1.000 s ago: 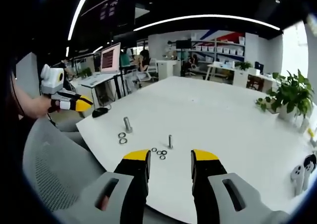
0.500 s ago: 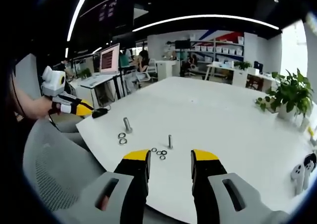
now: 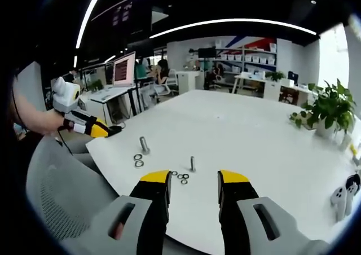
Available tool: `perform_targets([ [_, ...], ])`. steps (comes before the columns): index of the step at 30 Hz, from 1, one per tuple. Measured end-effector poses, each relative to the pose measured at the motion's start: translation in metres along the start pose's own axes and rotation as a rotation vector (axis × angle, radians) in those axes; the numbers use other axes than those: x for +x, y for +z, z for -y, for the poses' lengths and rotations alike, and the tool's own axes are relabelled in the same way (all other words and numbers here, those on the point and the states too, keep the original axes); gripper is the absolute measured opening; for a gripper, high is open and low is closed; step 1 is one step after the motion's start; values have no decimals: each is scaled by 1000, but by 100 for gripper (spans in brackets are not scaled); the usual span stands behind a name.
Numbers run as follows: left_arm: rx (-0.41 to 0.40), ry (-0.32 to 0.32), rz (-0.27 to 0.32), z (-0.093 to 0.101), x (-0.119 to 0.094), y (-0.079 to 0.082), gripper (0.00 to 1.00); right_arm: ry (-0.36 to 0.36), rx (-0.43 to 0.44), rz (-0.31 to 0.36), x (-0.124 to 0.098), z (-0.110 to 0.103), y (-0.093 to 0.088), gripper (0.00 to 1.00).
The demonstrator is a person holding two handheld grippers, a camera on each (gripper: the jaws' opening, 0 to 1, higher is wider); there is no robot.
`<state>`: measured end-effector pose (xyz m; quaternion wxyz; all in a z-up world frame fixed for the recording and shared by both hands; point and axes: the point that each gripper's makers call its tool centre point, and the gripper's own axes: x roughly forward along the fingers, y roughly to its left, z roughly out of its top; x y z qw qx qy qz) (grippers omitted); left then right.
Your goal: Place the washer onto the threaded stud by aligning its center hole with the stud, sliding it down to the base, and recovering from edge contact or off-axis alignment until the washer reaches the visible bottom stop.
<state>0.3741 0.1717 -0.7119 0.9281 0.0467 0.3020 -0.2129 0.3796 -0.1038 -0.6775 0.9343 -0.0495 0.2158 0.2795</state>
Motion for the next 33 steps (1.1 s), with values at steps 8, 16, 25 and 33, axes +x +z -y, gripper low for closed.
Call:
perform_targets([
  [8,43,-39,-169,-24,46,-20,15,-15,-5,5,-1,3,0,35],
  [16,57,-63,-272,-36,80,-36,16,-24,-4,4,-1,6,0,35],
  [25,103,-102,-406,-39,106,-61,15,-31,-5,2,-1,8,0,35],
  [33,112,-95,-468,-43,118,-76,15,-35,-4,-2,-1,9,-1,35],
])
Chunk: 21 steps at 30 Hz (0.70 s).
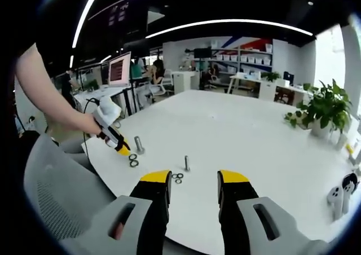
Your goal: Place the washer onto the threaded stud by aligning its center hole with the stud, sliding it down to the base, and recovering from edge contact or off-axis alignment until the washer reaches the visible bottom stop.
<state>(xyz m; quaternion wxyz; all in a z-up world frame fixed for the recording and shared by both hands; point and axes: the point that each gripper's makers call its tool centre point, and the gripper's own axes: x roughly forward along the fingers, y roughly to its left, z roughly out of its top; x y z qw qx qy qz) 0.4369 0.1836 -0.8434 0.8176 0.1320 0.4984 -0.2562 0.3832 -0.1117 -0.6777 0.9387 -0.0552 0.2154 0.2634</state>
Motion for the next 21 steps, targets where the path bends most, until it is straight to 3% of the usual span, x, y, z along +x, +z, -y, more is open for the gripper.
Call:
perform_targets([
  [9,24,-4,-45,-2,7,-3,15,-1,-1,-12,1,0,-3,35],
  [21,172,-40,-100,1,15,-1,18,0,-2,-17,1,0,-4,35],
])
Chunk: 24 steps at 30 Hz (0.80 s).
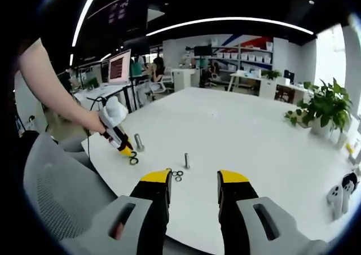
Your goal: Place the washer onto the threaded stud by aligning its center hole with the stud, sliding it down to the base, and recovering from edge contact or off-axis alignment until the washer reaches the visible bottom stop.
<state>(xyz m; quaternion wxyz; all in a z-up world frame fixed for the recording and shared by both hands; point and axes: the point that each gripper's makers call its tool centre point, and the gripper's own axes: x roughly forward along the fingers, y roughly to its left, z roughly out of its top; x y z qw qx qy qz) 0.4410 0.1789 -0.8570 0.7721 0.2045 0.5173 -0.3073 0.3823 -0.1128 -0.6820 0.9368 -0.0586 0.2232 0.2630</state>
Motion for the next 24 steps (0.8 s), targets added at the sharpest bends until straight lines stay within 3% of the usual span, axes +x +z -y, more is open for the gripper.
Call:
perform_targets([
  [8,78,-30,-51,0,4,-4,18,0,2,-4,0,0,-1,35],
  [17,88,-59,-80,1,4,-8,19,0,1,-6,-1,0,-2,34],
  [24,63,-76,-108,-1,-2,-23,19,1,3,-6,0,1,-2,34],
])
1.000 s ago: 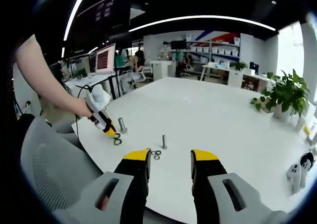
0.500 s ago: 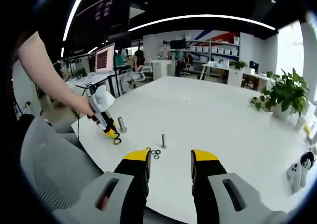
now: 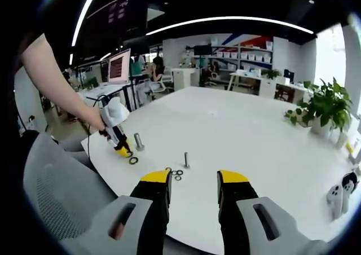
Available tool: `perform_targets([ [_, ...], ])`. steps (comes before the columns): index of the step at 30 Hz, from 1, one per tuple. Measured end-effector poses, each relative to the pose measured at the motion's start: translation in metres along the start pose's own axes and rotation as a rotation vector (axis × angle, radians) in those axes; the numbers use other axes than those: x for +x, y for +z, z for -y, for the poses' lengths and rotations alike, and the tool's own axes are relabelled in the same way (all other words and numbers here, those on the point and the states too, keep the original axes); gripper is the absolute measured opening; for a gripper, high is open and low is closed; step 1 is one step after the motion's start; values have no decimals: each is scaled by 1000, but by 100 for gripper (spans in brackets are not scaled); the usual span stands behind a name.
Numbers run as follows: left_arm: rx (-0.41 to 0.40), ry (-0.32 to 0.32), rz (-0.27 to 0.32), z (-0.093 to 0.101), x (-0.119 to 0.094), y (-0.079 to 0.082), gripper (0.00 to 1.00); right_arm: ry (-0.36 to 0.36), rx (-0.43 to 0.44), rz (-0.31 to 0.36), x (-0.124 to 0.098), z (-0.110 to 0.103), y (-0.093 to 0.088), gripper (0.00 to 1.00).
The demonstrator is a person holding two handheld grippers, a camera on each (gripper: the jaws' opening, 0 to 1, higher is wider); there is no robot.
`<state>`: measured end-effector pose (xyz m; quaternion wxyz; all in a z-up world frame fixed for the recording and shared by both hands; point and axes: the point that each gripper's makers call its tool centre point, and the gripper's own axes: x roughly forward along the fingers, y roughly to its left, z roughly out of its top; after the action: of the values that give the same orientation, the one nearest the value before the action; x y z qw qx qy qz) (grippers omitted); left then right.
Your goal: Place the washer onto the threaded stud by aligning its center hole with the stud, sliding it down to the base, and recovering from edge contact or off-axis alignment until the washer reaches the visible bottom stop.
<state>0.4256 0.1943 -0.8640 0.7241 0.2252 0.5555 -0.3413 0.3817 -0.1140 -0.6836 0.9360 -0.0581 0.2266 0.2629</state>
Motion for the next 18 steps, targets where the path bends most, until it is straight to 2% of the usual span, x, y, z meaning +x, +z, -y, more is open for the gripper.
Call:
perform_targets([
  [4,8,-3,-3,3,-1,-4,20,0,1,1,0,0,0,34],
  [12,13,-9,-5,8,0,2,24,-1,3,3,0,1,0,34],
  [18,169,39,-108,6,1,-1,22,-8,9,12,-1,2,2,34],
])
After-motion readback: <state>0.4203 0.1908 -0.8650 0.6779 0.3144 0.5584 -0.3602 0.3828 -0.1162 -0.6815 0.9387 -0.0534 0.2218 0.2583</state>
